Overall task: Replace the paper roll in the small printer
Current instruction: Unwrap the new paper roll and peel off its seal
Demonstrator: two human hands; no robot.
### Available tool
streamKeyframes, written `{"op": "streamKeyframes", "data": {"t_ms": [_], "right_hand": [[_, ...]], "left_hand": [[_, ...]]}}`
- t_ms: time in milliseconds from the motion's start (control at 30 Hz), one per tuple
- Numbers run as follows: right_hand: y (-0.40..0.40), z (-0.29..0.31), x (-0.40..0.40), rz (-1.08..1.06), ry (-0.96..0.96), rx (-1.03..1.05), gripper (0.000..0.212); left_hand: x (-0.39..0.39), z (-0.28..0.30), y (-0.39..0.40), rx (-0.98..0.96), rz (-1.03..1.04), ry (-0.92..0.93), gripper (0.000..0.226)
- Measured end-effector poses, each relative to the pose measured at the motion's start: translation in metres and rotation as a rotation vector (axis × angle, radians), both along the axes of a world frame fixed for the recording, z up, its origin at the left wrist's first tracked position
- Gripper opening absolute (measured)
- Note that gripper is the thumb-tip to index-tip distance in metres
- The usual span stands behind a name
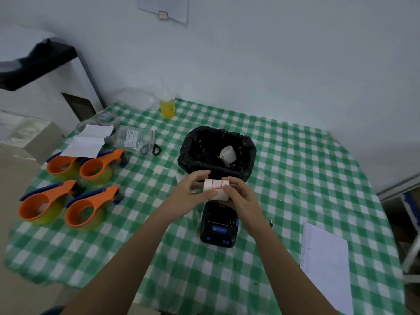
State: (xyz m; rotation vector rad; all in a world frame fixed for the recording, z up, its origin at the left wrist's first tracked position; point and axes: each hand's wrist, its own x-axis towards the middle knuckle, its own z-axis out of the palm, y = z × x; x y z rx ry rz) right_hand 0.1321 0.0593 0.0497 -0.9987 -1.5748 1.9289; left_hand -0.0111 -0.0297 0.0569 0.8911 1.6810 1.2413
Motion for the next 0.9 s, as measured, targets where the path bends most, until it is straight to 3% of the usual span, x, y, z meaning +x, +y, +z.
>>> {"op": "streamKeyframes", "data": {"t_ms": [200, 333, 500, 667, 900], "right_hand": [[0.003, 0.007, 0.003, -0.041, -0.007, 0.017, 0.021], [0.003, 0.011, 0.003, -0.047, -0.035, 0.046, 0.015], [0.003, 0.016, 0.002, -0.076, -0.057, 0.092, 0.011], [0.005, 0.018, 0.003, -0.085, -0.094, 0.102, 0.018], [0.006, 0.028, 0.007, -0.064, -0.059, 0.109, 0.015]], "left_hand": [[-0.001, 0.008, 0.0, 0.17, -0.028, 0.438, 0.018], [0.001, 0.014, 0.002, 0.183, -0.07, 0.649, 0.017], [0.003, 0.019, 0.004, 0.177, -0.1, 0.827, 0.021], [0.005, 0.026, 0.006, 0.183, -0.181, 1.01, 0.046], [0.007, 0.038, 0.007, 0.176, -0.261, 1.058, 0.046]]}}
